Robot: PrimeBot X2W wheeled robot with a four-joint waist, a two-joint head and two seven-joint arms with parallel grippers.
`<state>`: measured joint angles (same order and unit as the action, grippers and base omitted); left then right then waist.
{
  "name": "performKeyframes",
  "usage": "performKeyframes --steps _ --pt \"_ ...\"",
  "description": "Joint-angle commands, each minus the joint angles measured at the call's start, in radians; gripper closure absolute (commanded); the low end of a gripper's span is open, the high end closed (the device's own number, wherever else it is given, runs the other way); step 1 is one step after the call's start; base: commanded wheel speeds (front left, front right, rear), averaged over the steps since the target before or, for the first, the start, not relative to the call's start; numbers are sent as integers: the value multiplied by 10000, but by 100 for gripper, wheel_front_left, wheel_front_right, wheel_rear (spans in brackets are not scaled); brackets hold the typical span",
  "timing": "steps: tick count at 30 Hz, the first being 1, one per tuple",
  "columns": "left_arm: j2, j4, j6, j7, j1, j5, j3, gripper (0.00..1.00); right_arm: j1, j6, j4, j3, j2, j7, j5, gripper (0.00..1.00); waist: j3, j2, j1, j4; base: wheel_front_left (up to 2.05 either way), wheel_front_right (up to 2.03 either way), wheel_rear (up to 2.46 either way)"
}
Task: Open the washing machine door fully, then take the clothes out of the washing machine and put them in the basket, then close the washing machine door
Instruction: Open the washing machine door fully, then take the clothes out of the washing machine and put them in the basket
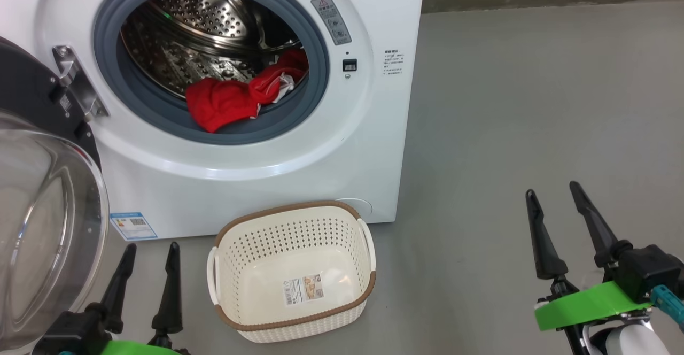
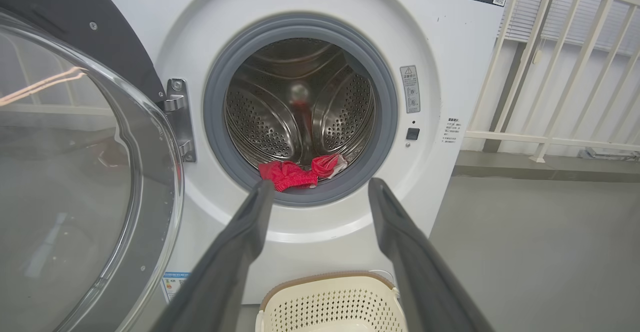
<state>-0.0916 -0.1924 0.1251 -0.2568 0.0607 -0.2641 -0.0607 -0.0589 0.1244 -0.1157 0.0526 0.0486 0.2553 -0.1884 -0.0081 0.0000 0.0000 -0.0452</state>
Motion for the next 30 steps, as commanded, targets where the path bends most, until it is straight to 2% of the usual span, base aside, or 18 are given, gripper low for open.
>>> performKeyframes --steps 1,14,19,30 --pt "-124 164 54 -49 134 -17 -320 0 -24 63 288 -301 17 65 -106 0 -76 0 0 -31 0 0 0" --pt "-24 47 55 -49 9 61 -427 0 161 63 271 -331 17 65 -141 0 -193 0 0 139 0 0 0" --pt "-44 285 55 -49 46 -233 -402 0 196 63 214 -323 16 65 -145 0 -199 0 0 190 0 0 0" --pt "-126 217 -68 -49 25 185 -423 0 200 63 134 -375 17 65 -163 0 -133 0 0 203 11 -11 0"
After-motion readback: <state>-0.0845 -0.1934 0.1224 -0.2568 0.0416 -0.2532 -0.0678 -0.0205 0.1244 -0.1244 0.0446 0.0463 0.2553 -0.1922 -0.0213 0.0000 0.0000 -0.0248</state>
